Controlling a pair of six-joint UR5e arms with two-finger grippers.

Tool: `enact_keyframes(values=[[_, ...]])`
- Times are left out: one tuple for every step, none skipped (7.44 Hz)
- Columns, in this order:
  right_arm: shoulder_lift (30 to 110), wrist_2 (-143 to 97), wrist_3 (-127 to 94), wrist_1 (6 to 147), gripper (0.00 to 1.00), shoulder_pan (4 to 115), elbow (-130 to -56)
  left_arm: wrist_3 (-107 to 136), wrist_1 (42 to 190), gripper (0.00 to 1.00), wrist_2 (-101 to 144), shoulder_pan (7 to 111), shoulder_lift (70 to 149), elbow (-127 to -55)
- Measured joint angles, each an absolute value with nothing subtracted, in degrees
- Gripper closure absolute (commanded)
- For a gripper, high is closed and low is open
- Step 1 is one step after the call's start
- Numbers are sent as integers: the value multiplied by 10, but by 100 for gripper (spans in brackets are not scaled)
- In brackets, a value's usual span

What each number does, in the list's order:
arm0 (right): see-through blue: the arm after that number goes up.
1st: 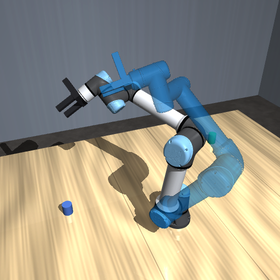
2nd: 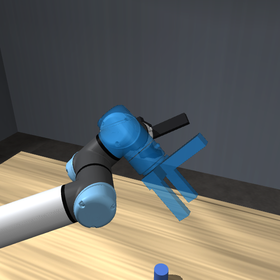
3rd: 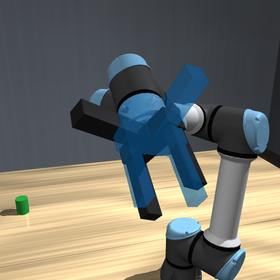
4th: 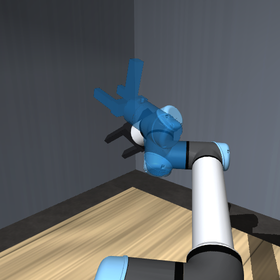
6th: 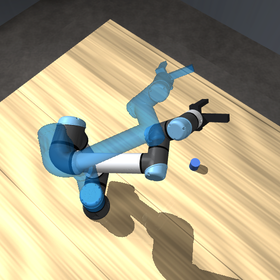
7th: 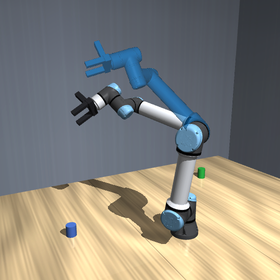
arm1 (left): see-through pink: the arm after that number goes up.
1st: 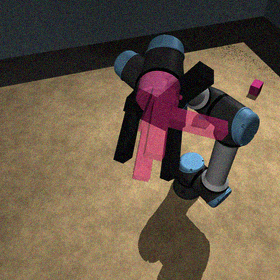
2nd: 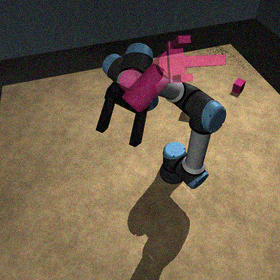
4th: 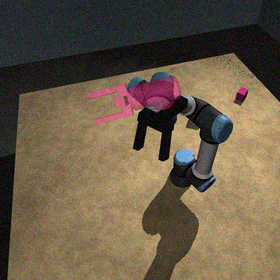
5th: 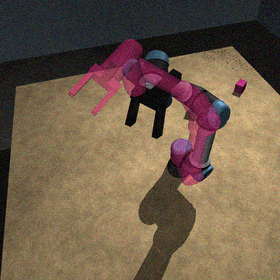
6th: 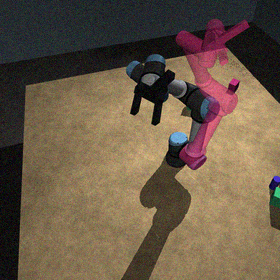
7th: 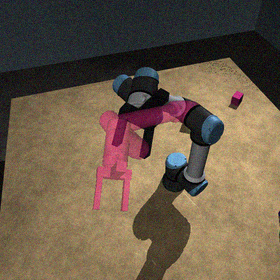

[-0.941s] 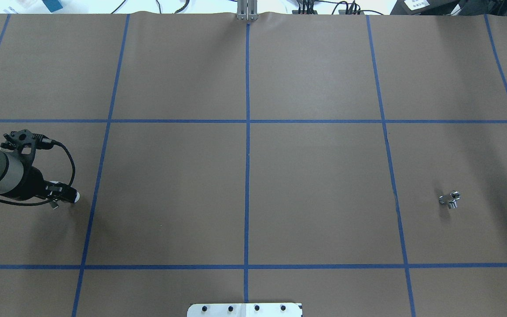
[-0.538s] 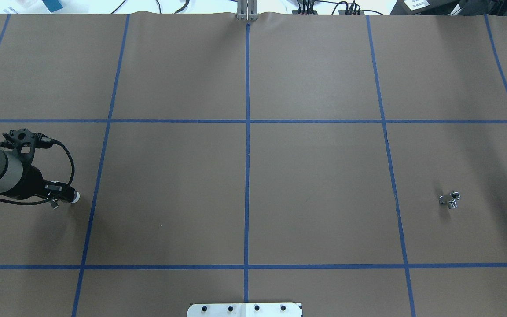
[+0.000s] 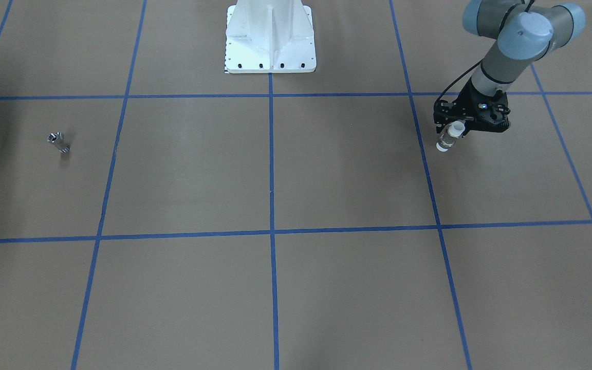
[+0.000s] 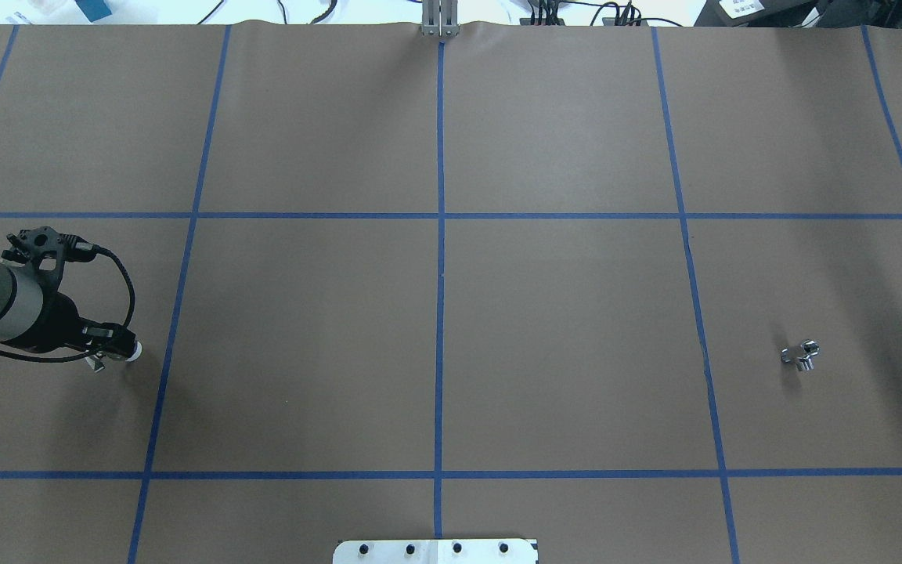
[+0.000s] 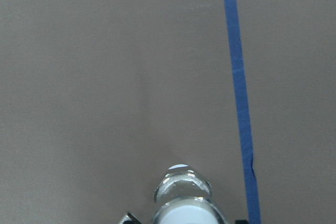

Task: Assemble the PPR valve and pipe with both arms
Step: 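Close the left gripper on the white valve fitting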

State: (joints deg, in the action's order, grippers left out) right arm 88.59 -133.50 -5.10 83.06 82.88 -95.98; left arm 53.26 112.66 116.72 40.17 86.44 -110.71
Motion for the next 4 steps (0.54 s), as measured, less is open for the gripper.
enact_keyframes(values=[[886, -1335, -51, 831, 0, 829, -960, 533, 1126, 28, 1167, 402, 867, -1107], [886, -1335, -51, 831, 0, 829, -960, 533, 1126, 28, 1167, 403, 868, -1107], [886, -1335, -51, 831, 0, 829, -960, 533, 1126, 29, 1167, 404, 868, -1107], [886, -1335, -51, 831, 0, 829, -960, 533, 1126, 33, 1166, 406, 868, -1106]])
